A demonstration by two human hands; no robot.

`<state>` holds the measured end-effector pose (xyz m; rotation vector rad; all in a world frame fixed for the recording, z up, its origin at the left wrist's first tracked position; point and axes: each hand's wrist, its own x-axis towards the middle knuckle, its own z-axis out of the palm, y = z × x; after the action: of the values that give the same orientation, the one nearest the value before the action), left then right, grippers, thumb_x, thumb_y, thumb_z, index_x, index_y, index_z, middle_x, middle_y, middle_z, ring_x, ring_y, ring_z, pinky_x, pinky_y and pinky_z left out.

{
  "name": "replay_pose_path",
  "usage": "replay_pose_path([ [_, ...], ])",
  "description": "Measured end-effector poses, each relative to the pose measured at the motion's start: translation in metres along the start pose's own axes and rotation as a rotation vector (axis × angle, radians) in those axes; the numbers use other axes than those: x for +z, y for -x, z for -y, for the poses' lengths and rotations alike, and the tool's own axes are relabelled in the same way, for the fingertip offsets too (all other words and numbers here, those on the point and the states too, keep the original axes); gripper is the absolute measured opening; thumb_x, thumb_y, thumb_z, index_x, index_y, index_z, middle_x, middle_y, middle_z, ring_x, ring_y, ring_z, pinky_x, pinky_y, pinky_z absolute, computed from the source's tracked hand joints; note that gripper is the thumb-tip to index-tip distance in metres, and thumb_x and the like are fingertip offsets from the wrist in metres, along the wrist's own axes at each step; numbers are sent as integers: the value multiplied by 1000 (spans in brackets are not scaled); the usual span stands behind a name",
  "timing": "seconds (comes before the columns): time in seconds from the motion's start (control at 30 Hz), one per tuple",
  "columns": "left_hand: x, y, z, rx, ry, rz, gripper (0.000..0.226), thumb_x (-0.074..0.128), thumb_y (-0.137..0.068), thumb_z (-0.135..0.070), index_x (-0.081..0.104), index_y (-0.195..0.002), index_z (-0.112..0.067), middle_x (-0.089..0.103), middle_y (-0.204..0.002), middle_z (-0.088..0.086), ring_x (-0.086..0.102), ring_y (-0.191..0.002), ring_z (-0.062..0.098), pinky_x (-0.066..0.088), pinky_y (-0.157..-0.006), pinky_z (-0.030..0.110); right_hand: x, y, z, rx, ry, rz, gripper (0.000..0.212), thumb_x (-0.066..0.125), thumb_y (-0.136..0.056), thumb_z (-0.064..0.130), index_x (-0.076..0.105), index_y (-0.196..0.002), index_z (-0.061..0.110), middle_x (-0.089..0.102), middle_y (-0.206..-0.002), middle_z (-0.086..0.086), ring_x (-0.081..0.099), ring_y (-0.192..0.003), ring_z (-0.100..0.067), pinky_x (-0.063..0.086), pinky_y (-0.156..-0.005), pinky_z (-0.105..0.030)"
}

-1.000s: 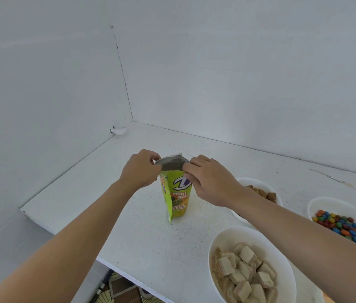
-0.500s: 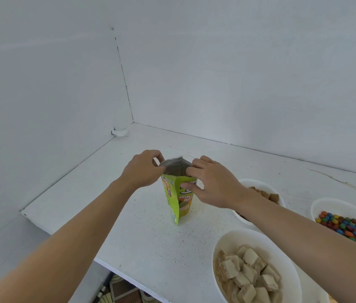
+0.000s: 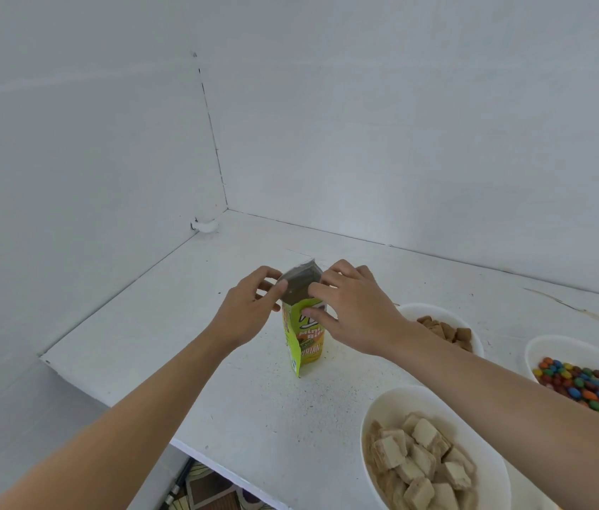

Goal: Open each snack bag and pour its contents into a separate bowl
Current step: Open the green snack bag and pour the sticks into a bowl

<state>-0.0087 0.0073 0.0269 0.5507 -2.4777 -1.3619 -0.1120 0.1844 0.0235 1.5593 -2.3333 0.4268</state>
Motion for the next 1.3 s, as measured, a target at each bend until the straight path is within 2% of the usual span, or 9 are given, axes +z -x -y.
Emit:
replay_pose_path([
  [0.2,-17,0,2,-26,-127,-139,6,58,-97,-25,64,-94,-25,70,-91,-6,72,-71,11,45,-56,22,0,2,2,-17,26,-6,23,54,-97,41,65,-98,21,62,-91,6,49,-99,-20,43,-81,-38],
  [0.53,-21,-5,-5,15,-257,-137,7,64,-91,-24,67,-85,-21,72,-67,-5,70,-63,14,56,-62,30,3,1,2,-48,18,-42,14,55,-98,33,62,-98,21,61,-89,5,50,-91,-21,39,-72,-34],
  [0.67,-26,-13,-6,-19,-237,-164,8,61,-89,-20,65,-81,-19,68,-65,-5,63,-65,18,49,-62,32,2,1,-5,2,-16,17,13,51,-102,29,62,-103,21,60,-87,5,45,-84,-19,35,-69,-31],
  [0.77,-21,-13,-8,-27,-208,-173,9,59,-92,-17,65,-86,-16,71,-68,1,68,-64,18,48,-59,28,2,1,-6,31,-60,32,14,49,-102,28,61,-105,20,60,-90,5,41,-85,-16,43,-72,-35],
  [0.9,-15,-11,-10,-41,-85,-156,7,61,-97,-23,65,-93,-18,74,-79,1,74,-64,11,54,-66,29,3,2,-2,2,-12,-7,12,53,-99,30,61,-104,22,63,-95,9,48,-99,-19,42,-80,-37],
  [1.0,-14,-4,-10,-50,42,-59,18,57,-101,-37,63,-99,-20,74,-87,2,75,-71,10,54,-69,25,4,1,1,-29,21,-24,16,51,-99,32,62,-106,23,66,-100,8,50,-106,-22,43,-83,-40],
  [1.07,-13,4,-6,-56,100,11,26,51,-102,-43,63,-101,-20,74,-89,-2,73,-78,7,58,-81,32,6,2,4,-51,37,-37,19,48,-99,33,63,-107,23,67,-100,8,51,-108,-23,43,-85,-42],
  [1.2,-16,18,10,-79,218,92,23,45,-106,-33,63,-109,-17,75,-97,-3,72,-95,9,55,-96,40,9,2,9,-75,30,-81,17,54,-99,29,57,-115,26,69,-101,9,50,-112,-22,41,-90,-44],
  [1.3,-19,22,16,-58,254,121,20,47,-106,-29,63,-111,-19,74,-106,-2,70,-103,13,55,-99,42,4,-4,15,-137,-3,-67,35,61,-95,18,46,-124,30,69,-102,10,48,-113,-19,36,-92,-44],
])
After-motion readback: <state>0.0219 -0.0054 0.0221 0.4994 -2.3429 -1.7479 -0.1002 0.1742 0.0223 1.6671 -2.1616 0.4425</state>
